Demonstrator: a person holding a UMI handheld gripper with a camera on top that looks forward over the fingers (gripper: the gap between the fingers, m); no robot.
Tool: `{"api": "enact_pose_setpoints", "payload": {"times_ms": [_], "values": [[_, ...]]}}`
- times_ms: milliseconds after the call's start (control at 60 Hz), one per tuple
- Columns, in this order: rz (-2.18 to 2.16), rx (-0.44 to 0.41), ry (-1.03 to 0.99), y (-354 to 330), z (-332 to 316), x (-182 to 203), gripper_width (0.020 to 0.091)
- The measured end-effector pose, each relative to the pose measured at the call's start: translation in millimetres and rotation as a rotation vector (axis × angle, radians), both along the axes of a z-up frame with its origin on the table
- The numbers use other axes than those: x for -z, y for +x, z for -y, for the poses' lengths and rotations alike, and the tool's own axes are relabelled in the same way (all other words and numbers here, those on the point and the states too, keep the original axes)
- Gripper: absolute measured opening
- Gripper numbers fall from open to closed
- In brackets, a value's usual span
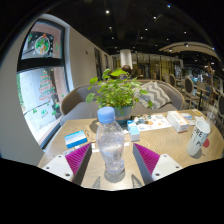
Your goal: Pour water
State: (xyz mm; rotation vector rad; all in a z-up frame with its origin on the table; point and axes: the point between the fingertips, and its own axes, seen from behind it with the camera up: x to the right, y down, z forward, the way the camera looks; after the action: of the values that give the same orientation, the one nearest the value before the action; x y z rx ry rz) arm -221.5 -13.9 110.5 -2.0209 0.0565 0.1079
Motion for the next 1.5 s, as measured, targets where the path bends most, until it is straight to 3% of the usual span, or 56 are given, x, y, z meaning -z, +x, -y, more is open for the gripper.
{"api": "enact_pose_setpoints", "payload": {"times_ms": [167,267,550,717,883,1033,1150,1317,1500], "values": [[0.037,0.028,-0.015,5.1,-35.2,42.2,0.0697],[0.019,0.008,0.011,-1.7,-42.2,46.0,0.0510],[0.069,-0.025,0.017,-4.0,-41.6,44.7,0.0312],[0.037,-0.057,0.024,-4.0,-31.0,15.3,0.0311],[-0.149,-0.080,0.086,5.1,-19.5,-61.3,0.0311],[-0.499,-0.061,0.125,36.3,-11.4,-140.9,0.0310],[-0.838,-0.035,0.127,75.5,-12.1,-178.9,0.0308],[-1.353,0.038,0.099,139.6,-19.7,-189.3,0.0306],[-1.760,0.145,0.021,186.0,-32.7,-151.7,0.0307]]}}
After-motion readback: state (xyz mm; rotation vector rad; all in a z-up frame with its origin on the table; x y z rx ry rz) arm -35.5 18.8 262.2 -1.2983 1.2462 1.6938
